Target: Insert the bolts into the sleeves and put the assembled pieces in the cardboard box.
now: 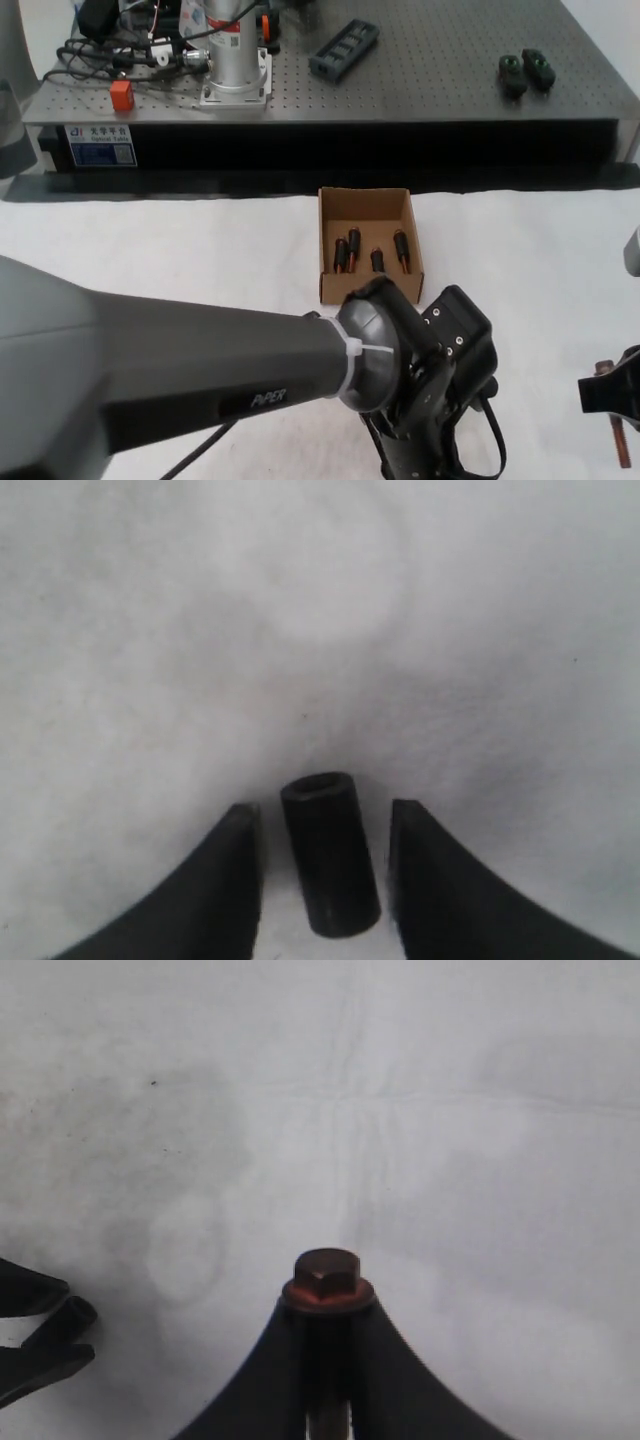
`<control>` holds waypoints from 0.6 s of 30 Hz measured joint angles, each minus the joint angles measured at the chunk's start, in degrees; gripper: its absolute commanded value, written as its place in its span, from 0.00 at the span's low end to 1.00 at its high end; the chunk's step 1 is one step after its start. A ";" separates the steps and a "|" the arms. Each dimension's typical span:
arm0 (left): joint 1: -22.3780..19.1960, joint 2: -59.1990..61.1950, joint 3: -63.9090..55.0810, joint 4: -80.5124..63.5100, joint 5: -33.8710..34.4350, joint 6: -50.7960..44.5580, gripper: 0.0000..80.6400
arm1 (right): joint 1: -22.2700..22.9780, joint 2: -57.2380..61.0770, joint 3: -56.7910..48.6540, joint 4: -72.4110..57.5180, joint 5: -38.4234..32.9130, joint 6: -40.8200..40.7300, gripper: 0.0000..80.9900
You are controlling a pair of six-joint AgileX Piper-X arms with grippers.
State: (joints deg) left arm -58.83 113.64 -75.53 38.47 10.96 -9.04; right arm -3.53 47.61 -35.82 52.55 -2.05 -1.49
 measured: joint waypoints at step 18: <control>3.33 -24.98 13.97 -11.25 -6.05 -3.78 0.01 | 3.48 -1.76 5.09 -35.13 -31.17 29.42 0.02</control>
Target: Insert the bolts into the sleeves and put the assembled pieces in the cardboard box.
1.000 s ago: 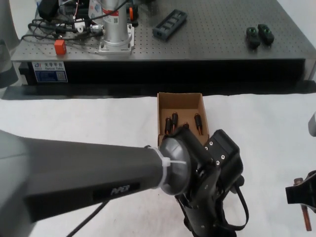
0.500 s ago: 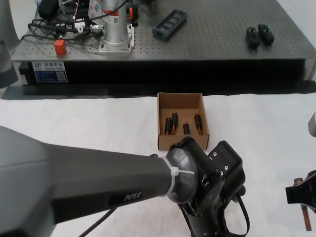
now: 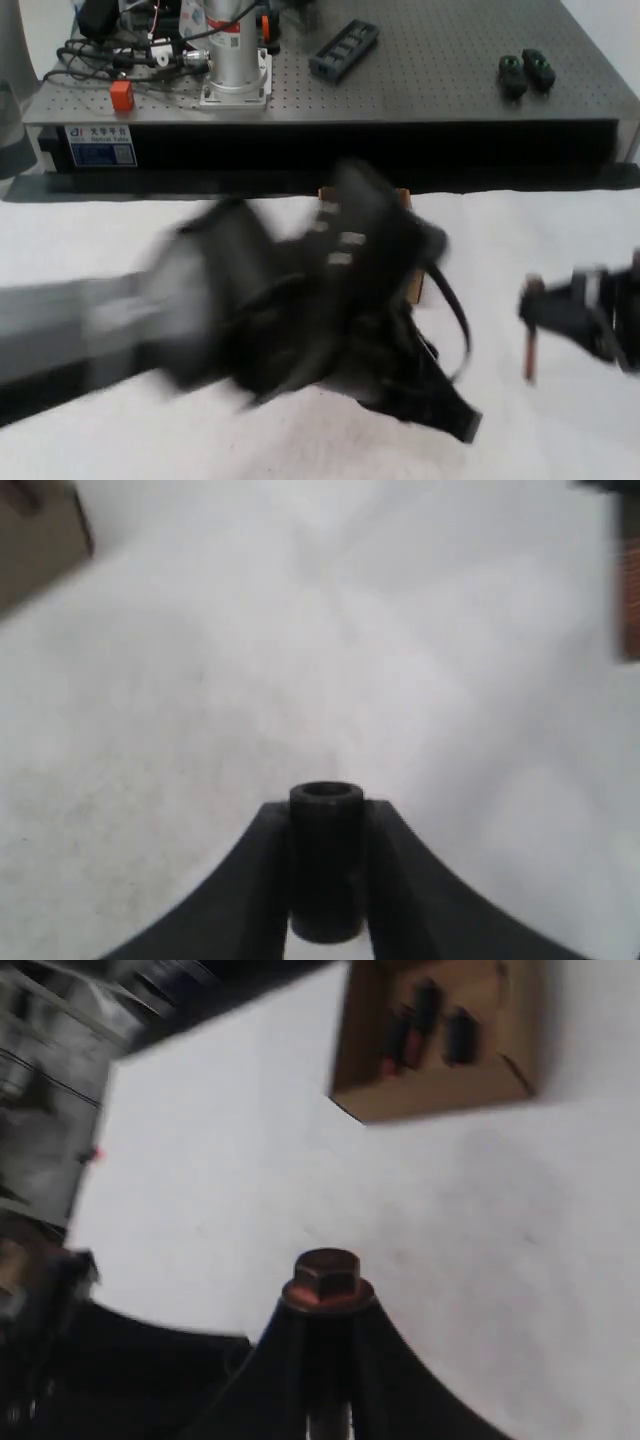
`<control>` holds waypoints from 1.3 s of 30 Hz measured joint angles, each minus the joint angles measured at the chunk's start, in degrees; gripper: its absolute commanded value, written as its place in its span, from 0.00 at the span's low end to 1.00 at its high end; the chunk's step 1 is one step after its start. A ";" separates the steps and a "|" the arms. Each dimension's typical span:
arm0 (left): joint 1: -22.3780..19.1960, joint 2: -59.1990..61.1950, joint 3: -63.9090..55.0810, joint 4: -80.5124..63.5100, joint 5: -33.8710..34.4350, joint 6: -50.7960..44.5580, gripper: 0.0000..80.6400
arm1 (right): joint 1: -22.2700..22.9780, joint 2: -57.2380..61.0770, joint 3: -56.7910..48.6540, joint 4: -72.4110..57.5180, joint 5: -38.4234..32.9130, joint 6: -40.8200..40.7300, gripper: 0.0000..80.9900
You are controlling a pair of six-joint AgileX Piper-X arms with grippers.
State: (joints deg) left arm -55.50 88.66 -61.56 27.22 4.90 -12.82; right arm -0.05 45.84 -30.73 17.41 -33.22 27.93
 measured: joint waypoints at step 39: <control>0.31 -23.37 21.70 -33.39 5.26 -10.18 0.01 | 16.19 -0.08 2.08 -21.88 0.11 7.45 0.02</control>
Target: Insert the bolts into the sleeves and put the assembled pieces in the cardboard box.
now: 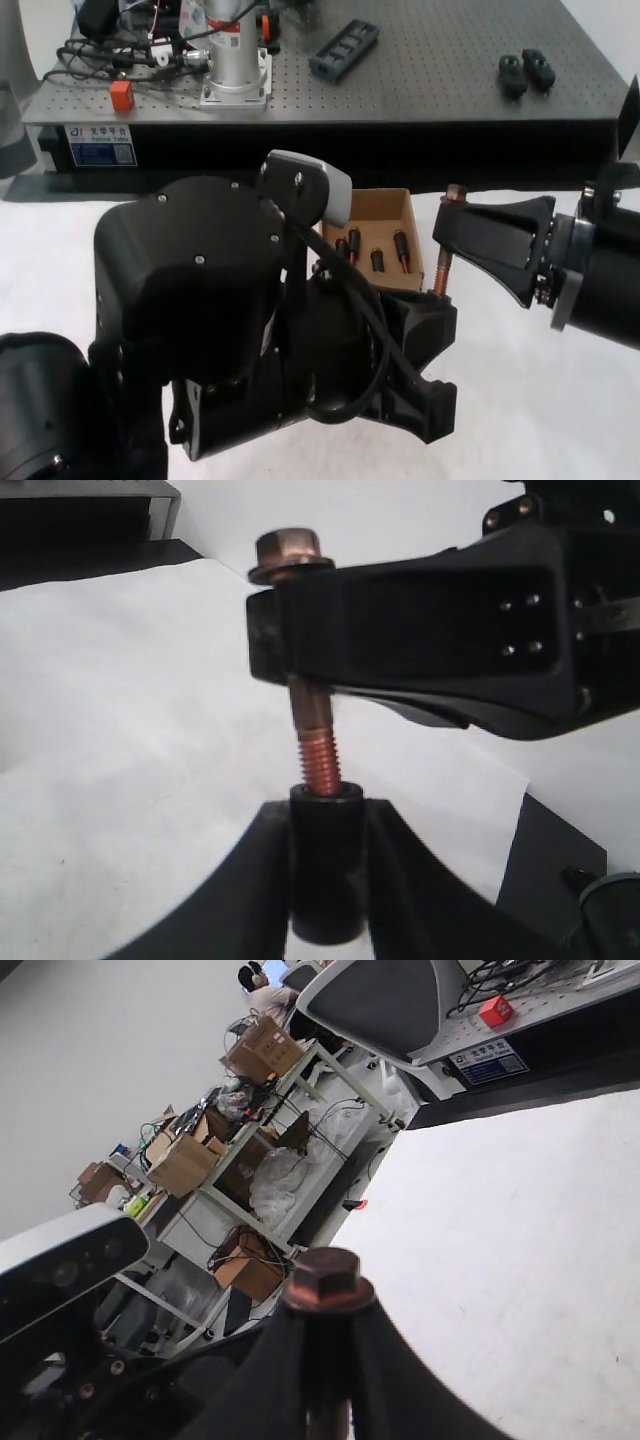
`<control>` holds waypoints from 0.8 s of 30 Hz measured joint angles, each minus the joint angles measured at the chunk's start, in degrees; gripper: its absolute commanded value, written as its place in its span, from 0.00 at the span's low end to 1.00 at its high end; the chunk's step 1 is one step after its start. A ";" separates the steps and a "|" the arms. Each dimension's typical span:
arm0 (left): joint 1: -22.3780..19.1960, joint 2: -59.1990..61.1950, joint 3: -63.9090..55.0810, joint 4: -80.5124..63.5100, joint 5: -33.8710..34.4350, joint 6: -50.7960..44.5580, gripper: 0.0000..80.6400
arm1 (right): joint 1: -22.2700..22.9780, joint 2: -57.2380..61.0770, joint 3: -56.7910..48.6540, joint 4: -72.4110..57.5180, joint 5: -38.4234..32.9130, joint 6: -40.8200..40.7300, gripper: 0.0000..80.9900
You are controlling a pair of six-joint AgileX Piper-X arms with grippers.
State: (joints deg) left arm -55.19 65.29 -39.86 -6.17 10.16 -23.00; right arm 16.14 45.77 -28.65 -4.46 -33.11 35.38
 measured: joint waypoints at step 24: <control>11.51 14.06 -6.82 -4.22 -11.72 -1.31 0.01 | -12.59 -10.40 0.20 21.93 -2.97 -9.36 0.42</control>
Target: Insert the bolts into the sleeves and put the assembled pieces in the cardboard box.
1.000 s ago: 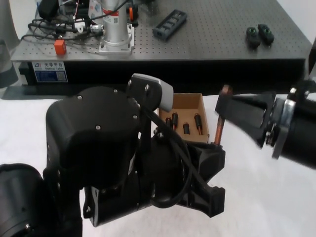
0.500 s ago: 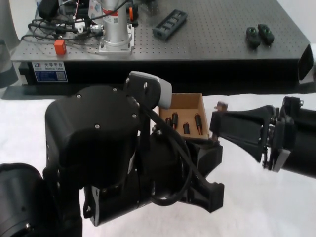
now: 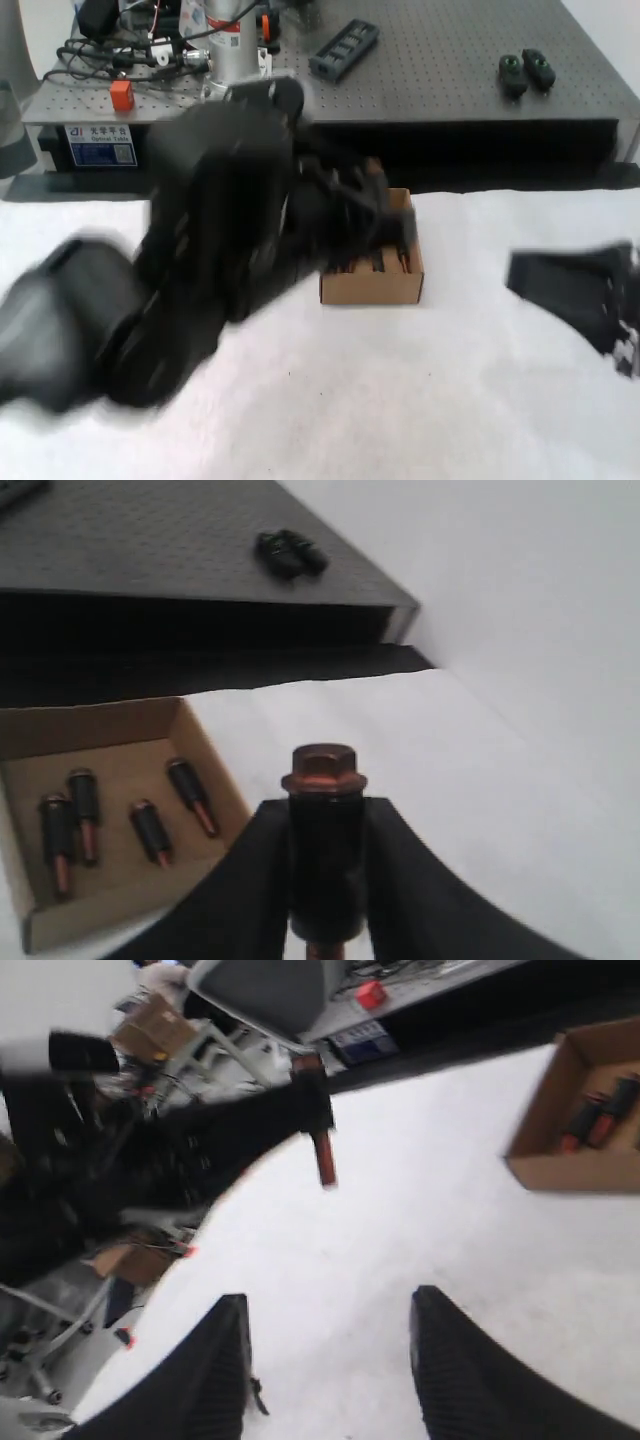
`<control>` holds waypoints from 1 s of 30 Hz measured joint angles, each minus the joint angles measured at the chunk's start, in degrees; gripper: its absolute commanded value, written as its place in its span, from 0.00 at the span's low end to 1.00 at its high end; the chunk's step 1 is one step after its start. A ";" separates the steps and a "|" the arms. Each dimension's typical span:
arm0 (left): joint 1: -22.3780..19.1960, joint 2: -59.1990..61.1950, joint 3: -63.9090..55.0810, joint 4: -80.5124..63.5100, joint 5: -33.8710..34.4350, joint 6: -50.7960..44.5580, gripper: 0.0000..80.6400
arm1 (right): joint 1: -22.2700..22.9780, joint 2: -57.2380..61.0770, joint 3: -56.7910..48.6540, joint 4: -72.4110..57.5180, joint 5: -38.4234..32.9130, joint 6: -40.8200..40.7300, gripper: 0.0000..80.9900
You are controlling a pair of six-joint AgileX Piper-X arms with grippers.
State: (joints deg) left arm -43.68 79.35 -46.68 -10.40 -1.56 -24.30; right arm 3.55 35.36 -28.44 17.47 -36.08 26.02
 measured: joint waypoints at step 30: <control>7.66 55.12 -65.48 41.37 3.60 8.15 0.38 | -3.55 -3.53 0.00 28.43 11.10 -9.08 0.35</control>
State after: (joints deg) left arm -36.02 134.47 -112.16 30.98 2.04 -16.16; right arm 0.00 31.83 -28.44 45.90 -24.98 16.94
